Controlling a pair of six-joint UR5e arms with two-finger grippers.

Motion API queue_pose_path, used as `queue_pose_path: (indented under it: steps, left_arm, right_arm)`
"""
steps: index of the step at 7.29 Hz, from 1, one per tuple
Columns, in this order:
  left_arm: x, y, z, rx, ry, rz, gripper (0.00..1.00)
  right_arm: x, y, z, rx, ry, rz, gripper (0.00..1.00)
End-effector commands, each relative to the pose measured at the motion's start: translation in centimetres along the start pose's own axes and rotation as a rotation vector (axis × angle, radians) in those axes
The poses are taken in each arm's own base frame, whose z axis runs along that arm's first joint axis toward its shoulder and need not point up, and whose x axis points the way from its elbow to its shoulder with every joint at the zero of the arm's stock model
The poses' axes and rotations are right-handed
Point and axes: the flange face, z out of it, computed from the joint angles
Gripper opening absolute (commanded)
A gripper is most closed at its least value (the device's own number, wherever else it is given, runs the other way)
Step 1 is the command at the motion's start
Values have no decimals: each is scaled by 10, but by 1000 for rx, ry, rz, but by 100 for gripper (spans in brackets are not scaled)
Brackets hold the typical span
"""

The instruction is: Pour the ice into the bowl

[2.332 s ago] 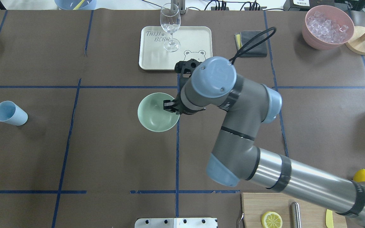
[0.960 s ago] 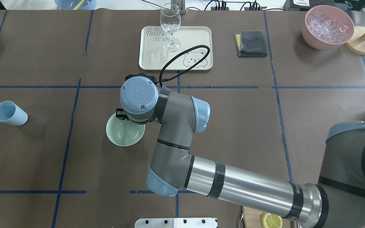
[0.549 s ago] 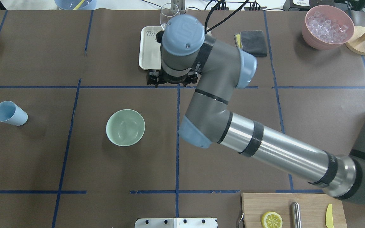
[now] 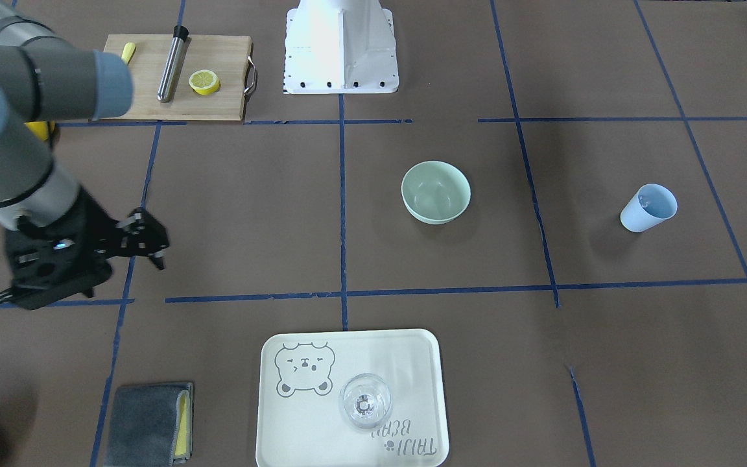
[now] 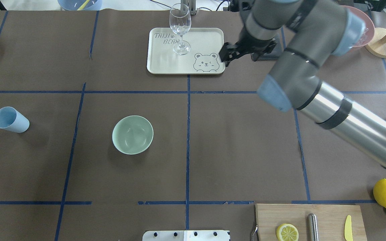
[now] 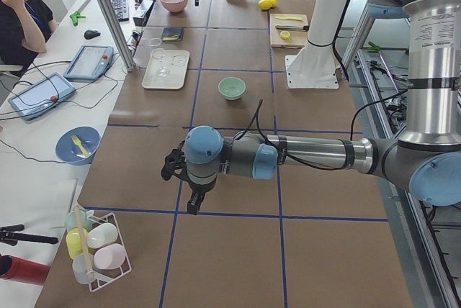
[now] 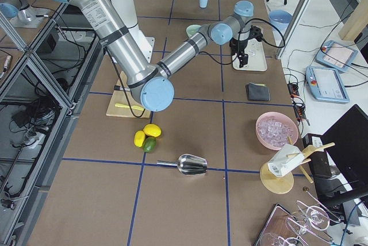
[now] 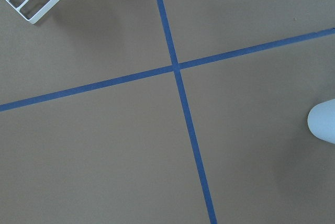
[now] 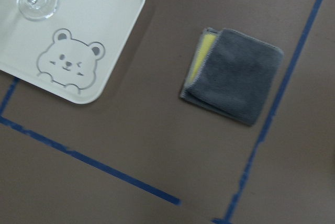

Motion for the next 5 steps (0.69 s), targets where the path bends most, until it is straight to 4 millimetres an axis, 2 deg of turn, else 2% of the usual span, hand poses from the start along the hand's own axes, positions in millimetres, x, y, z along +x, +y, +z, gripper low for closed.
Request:
queue_pose_path:
  steps: [1,2,3,4,5]
  left_arm:
    - [3,-4,-2,27,-5,27,100]
    - [4,-4,-2,28,-3,26,100]
    - [4,-4,-2,28,-3,24,100]
    - [4,-4,-2,29,-3,25,100]
    - [8,-7,2,21,1,37,100]
  right_arm:
    - [168,79,-25,-30,4,-116,100]
    - [221,119,-27,-51,16,-97,100]
    - [263,167,-23,-74,43,-53,100]
    - [297,211,-26,-89,39,34,100]
    - [314,261,-5,-136,43,78,100]
